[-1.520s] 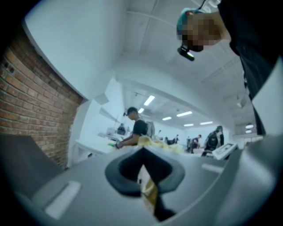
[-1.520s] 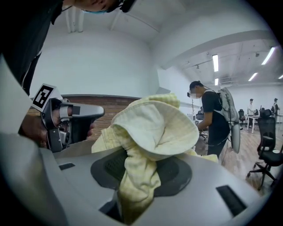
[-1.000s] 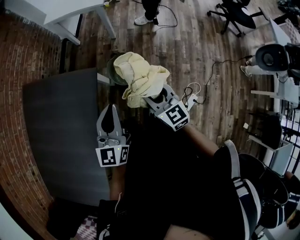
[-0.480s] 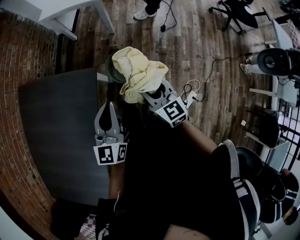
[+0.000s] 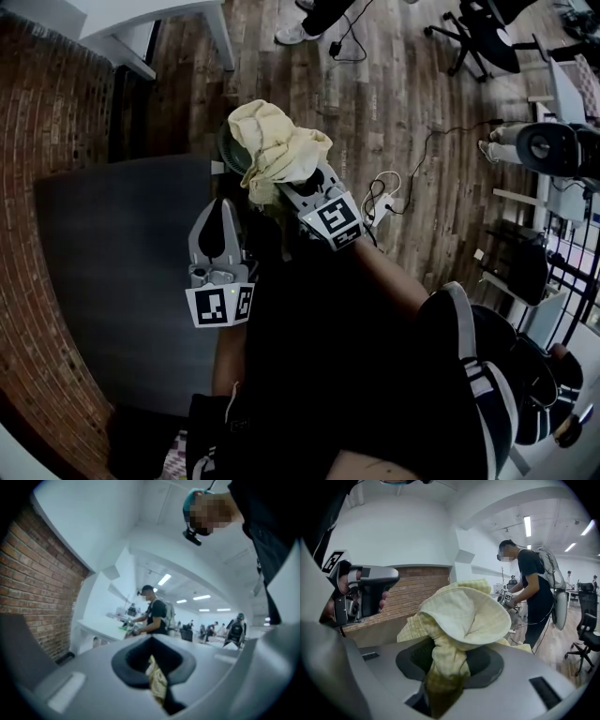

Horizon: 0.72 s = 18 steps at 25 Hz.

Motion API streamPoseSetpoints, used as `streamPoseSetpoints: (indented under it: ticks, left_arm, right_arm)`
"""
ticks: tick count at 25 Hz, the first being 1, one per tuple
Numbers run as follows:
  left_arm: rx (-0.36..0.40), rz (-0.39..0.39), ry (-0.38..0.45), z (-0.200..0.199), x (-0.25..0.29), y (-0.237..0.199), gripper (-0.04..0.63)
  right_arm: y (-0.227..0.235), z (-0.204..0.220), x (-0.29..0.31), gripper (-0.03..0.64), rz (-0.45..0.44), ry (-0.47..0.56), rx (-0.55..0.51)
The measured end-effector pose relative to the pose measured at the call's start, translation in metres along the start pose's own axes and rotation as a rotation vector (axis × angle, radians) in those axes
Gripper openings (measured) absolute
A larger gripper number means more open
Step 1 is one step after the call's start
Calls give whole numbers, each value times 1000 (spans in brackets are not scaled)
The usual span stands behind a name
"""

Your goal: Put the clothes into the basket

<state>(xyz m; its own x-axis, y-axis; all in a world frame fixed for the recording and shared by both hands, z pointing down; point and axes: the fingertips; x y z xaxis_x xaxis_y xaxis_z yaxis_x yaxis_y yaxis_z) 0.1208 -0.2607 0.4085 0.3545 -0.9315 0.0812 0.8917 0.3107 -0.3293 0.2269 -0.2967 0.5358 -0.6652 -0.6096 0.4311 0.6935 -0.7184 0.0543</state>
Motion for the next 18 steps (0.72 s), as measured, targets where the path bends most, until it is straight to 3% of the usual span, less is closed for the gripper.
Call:
streamPoseSetpoints:
  ticks: [12, 18]
  left_arm:
    - [-66, -63, -58, 8, 39, -67, 5]
    - [-94, -103, -90, 15, 43, -91, 5]
  right_arm:
    - [28, 37, 110, 173, -23, -197, -16]
    - [31, 86, 154, 225, -56, -388, -13]
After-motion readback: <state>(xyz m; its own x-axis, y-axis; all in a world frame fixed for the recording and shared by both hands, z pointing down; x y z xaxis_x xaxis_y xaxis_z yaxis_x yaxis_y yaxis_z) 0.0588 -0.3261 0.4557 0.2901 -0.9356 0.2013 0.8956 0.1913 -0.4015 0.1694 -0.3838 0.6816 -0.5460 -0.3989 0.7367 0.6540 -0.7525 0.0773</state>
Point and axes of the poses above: the fingertips, and each gripper's own axes: x forward along the fingers, y to its right, z out of its underside, and after that the axes turned 4 degrees about -x, right-handed
